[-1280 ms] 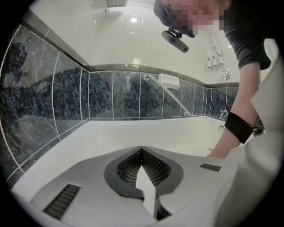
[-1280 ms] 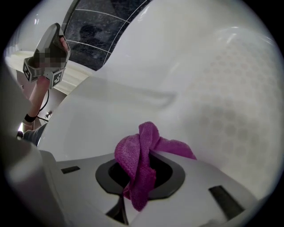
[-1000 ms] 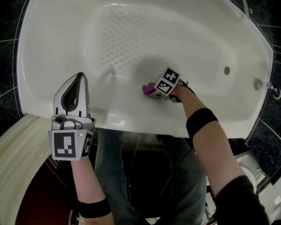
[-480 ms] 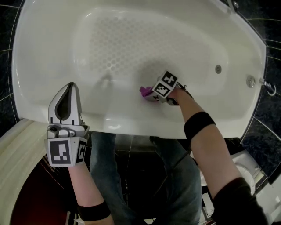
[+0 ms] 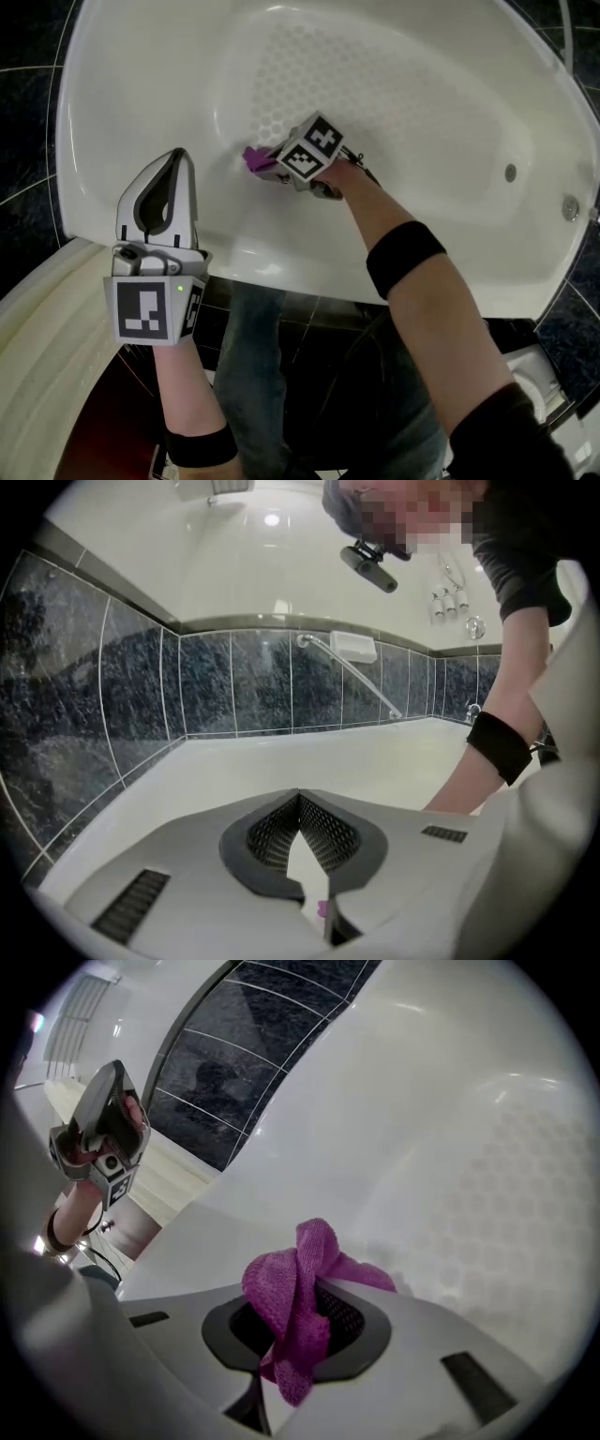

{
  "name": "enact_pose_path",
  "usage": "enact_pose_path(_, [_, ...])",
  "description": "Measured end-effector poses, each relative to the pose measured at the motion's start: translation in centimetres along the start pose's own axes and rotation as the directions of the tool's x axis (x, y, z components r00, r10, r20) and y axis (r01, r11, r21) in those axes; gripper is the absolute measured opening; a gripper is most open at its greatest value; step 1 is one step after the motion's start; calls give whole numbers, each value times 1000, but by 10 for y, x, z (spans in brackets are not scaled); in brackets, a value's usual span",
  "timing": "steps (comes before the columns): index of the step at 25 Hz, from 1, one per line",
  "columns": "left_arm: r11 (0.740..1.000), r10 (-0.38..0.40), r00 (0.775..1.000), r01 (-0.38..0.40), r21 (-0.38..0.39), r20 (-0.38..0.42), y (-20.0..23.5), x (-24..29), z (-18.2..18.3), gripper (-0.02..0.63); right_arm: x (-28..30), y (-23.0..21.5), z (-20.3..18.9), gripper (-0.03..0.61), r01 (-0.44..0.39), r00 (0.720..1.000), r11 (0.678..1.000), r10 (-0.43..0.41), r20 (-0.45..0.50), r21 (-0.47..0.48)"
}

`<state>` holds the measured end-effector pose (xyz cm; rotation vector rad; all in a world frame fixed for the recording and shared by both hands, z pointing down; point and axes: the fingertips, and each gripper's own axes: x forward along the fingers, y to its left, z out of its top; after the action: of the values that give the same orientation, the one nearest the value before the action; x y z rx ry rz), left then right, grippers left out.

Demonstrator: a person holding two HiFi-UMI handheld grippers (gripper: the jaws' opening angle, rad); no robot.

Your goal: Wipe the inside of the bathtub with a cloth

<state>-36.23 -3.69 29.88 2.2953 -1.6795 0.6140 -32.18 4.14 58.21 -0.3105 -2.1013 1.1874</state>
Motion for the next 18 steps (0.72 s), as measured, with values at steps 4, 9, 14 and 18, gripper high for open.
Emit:
enact_pose_path(4, [999, 4, 1000, -3, -40, 8, 34, -3, -9, 0, 60, -22, 26, 87, 56, 998, 998, -57, -26, -31])
enact_pose_path(9, [998, 28, 1000, -28, -48, -3, 68, -14, -37, 0, 115, -57, 13, 88, 157, 976, 983, -169, -136, -98])
enact_pose_path(14, [1000, 4, 1000, -4, -23, -6, 59, -16, -50, 0, 111, -86, -23, 87, 262, 949, 962, -271, -162, -80])
enact_pose_path(18, [999, -45, 999, 45, -20, 22, 34, -3, -40, 0, 61, -100, -73, 86, 320, 913, 946, -323, -248, -55])
